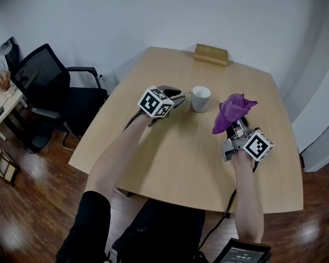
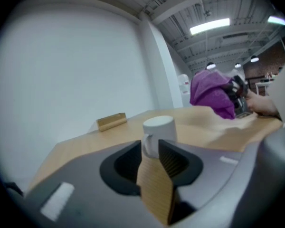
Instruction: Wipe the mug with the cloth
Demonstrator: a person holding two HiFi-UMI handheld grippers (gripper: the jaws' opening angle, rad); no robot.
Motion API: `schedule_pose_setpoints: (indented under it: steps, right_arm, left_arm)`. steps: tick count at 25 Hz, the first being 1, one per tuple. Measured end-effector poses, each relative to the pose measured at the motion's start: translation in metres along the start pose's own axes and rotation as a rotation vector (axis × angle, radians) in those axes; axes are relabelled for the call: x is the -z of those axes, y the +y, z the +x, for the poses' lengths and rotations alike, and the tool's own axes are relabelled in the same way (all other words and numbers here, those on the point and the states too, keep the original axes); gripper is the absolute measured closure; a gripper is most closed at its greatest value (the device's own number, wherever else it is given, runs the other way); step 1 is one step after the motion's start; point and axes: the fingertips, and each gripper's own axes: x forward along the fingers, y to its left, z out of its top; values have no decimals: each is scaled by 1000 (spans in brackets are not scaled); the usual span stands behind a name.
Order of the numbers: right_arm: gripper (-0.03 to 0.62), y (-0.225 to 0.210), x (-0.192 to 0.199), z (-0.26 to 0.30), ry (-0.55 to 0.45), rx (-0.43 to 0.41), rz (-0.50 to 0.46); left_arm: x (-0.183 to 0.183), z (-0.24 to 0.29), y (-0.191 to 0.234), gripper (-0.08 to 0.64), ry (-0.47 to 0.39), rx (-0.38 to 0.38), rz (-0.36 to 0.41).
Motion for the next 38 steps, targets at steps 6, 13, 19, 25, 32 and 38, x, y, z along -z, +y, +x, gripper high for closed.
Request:
schedule_pose_setpoints:
  steps: [6, 13, 19, 25, 32, 38]
  right_arm:
    - [531, -4, 6, 19, 47, -80, 40]
    - [531, 63, -7, -26, 16, -123, 112]
    - [531, 94, -16, -29, 45, -174, 106]
    - [531, 133, -1, -80, 59, -164, 95]
    - [531, 176, 15, -102, 69, -188, 135]
    - [528, 237, 30, -128, 72, -258, 186]
  left_arm:
    - [-33, -61, -44, 425, -289, 111, -278]
    - [-46, -169, -90, 454, -624, 249, -593]
    - [-60, -187, -100, 469, -665, 252, -528]
    - [-65, -216, -166, 469, -614, 248, -364]
    - [-66, -257, -207, 469, -618, 248, -285]
    - [-71, -293, -243, 479, -648, 278, -265]
